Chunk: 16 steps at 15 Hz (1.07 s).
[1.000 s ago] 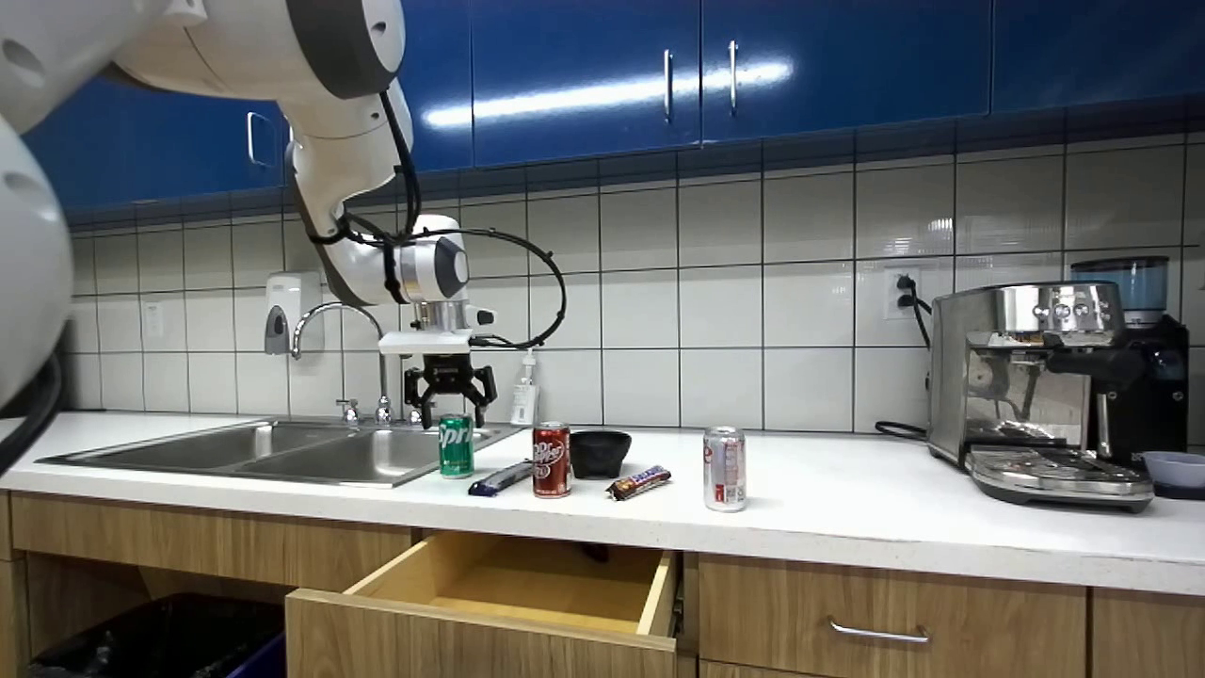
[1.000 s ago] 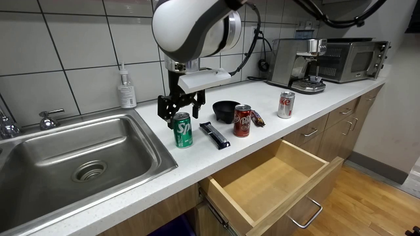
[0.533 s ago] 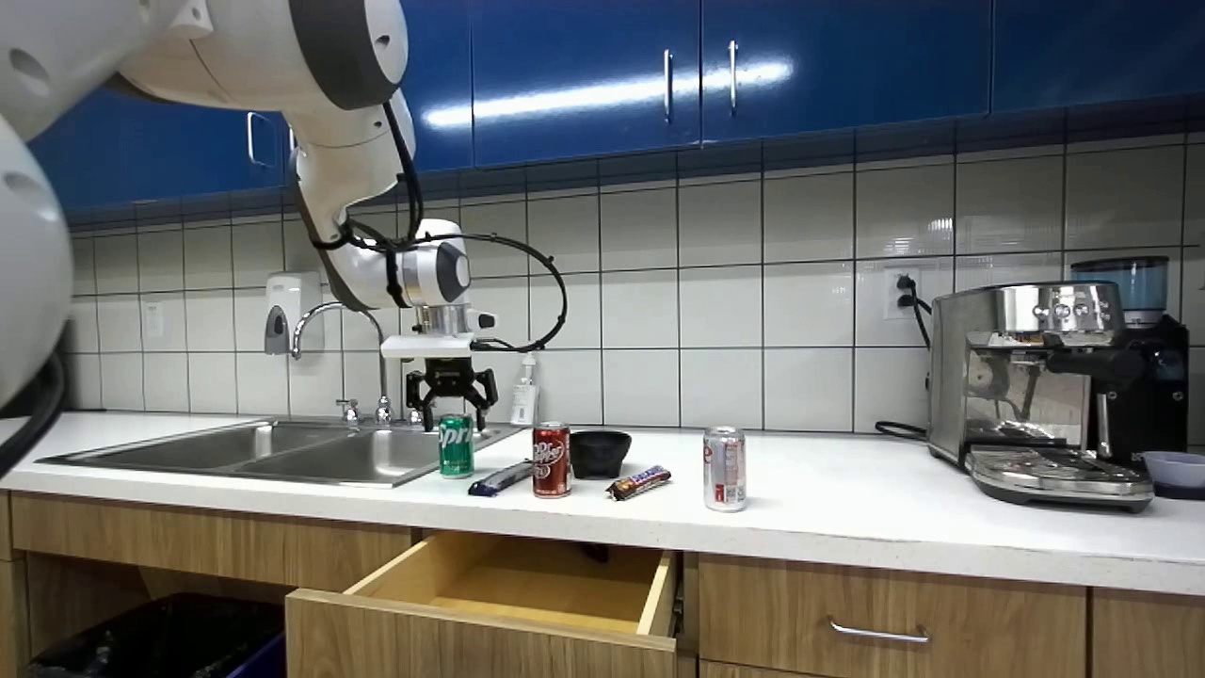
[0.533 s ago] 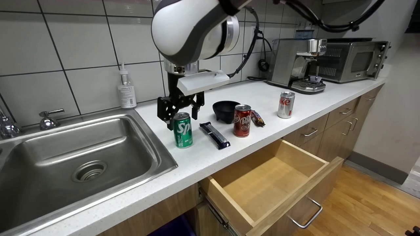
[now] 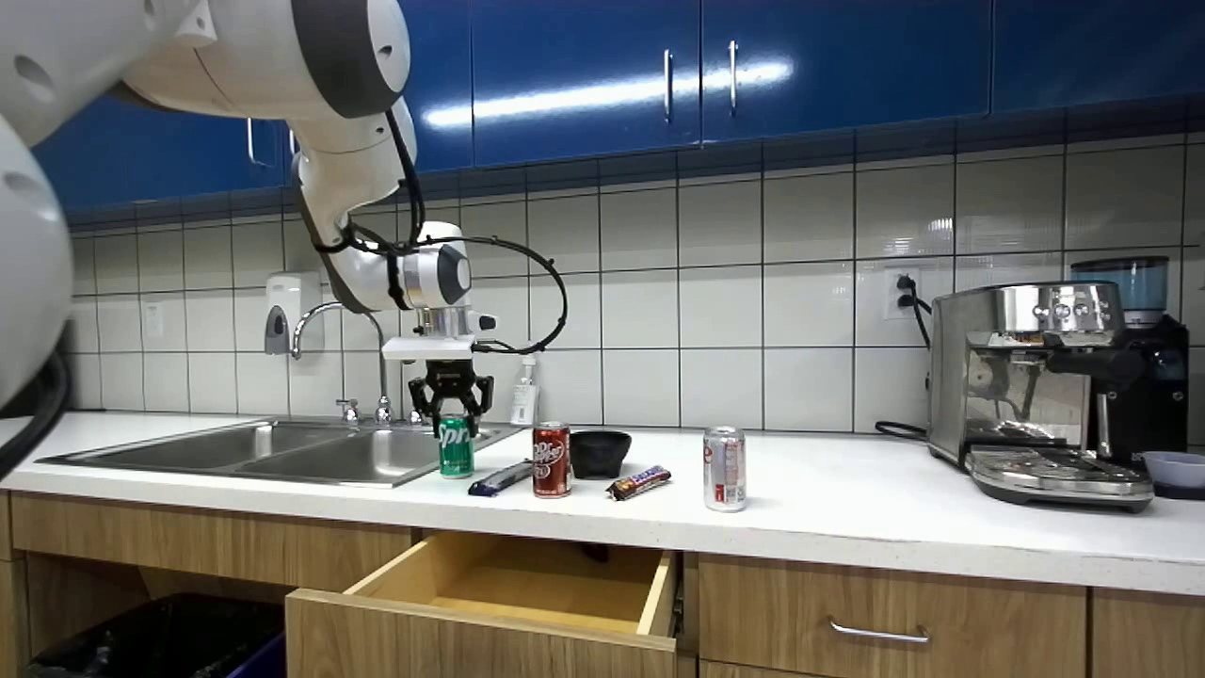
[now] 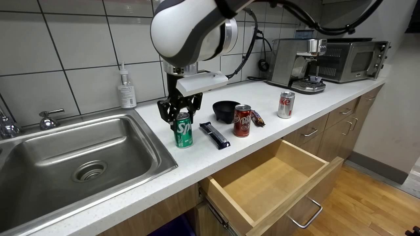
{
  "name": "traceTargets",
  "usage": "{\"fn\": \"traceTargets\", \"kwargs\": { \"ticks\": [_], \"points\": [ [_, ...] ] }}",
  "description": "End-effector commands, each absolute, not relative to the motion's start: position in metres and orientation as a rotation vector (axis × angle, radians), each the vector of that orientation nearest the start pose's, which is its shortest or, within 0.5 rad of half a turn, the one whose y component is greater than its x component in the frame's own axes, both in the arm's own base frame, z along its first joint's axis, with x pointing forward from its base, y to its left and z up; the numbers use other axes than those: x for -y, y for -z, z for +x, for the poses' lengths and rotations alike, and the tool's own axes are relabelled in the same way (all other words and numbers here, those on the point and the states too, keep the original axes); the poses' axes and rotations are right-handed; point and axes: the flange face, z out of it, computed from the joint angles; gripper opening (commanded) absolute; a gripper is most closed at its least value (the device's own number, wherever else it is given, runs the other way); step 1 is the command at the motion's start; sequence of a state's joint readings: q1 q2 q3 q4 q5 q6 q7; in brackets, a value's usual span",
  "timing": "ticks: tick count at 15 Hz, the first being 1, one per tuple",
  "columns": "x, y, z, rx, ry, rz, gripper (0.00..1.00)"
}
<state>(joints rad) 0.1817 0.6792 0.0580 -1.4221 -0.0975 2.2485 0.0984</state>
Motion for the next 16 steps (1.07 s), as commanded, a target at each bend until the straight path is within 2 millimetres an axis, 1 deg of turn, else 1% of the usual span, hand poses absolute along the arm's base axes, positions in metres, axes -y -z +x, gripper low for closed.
{"fn": "traceTargets", "kwargs": {
  "ticks": [1, 5, 9, 16],
  "points": [
    [-0.165, -0.317, 0.725, 0.307, 0.246, -3.136, 0.38],
    [-0.166, -0.322, 0.722, 0.299, 0.261, -3.139, 0.38],
    [-0.167, -0.334, 0.716, 0.299, 0.289, -3.135, 0.38],
    [-0.162, -0.363, 0.701, 0.307, 0.319, -3.140, 0.38]
  ]
}}
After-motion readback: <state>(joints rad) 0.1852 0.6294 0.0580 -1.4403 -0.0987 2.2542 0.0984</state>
